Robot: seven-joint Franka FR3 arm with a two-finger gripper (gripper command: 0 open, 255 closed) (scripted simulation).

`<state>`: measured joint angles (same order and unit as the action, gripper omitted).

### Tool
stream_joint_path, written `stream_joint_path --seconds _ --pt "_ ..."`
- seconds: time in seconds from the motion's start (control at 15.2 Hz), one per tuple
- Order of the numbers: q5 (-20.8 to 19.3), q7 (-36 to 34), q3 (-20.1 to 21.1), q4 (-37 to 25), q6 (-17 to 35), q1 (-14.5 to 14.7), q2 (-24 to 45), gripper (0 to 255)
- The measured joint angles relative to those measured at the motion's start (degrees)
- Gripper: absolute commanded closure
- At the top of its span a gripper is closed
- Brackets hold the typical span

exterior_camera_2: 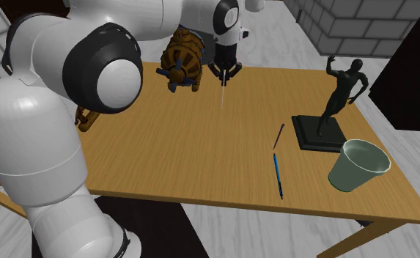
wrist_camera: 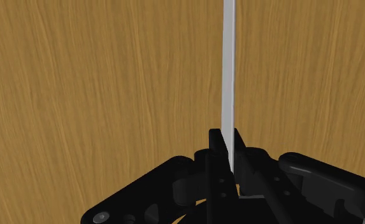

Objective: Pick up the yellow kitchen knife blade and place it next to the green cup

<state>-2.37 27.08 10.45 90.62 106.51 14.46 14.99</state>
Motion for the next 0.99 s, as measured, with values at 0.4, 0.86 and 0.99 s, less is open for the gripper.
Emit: stream_joint_path --seconds 0.4,0.86,0.99 --pt "0.07 0.05 0.05 -4.17 -4.39 0.07 -0.22 255" --pt "0.32 1.64 -0.45 -7.54 -8.11 -0.9 -0.59 255" --pt "0.58 3.87 -1.25 -7.56 -8.39 -2.34 -0.86 255"
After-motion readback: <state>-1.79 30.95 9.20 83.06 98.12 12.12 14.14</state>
